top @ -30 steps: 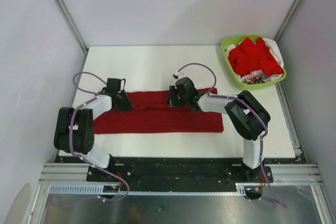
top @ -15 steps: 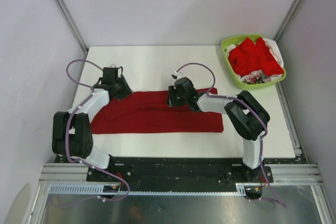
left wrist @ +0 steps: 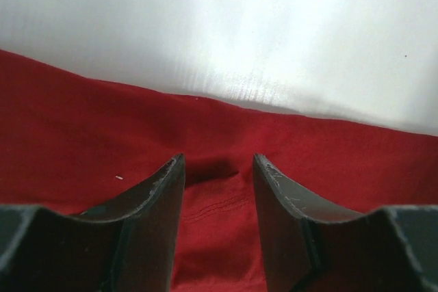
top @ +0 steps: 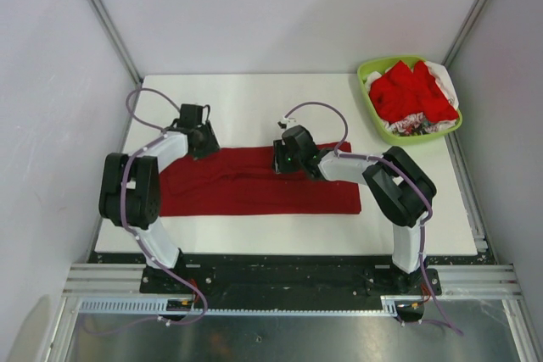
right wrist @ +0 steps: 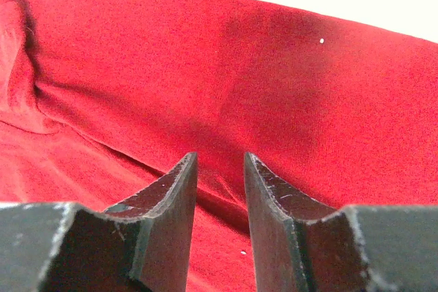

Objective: Fold and stack the t-shirts
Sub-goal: Fold the other side of the tshirt into a rectangle

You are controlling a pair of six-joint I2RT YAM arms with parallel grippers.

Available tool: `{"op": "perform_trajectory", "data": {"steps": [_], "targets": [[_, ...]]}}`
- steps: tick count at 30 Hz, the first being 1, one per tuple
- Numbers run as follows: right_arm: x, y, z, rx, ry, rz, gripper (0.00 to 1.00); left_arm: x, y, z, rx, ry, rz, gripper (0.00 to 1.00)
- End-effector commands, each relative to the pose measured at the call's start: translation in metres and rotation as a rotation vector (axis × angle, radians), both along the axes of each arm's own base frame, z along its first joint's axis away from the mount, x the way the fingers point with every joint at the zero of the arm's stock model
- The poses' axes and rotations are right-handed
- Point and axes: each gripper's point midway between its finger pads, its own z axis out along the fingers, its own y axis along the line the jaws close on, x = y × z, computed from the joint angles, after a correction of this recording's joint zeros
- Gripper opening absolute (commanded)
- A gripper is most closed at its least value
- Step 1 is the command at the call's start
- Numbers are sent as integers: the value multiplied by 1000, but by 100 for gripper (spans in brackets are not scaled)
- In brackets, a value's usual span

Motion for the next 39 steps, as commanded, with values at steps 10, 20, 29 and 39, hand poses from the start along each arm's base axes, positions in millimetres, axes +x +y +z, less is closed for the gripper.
{"op": "perform_trajectory", "data": {"steps": [10,20,29,39], "targets": [[12,8,20,23,-50,-12,38,3,-5,2,48,-21,-39,45],[11,7,21,22,-48,-12,38,-2,-10,-7,69,2,-60,41],[10,6,19,15,-45,-16,38,-7,-8,-7,93,6,-52,28],[10,6,19,15,-42,-18,38,-9,-5,-4,107,4,-49,13]]}}
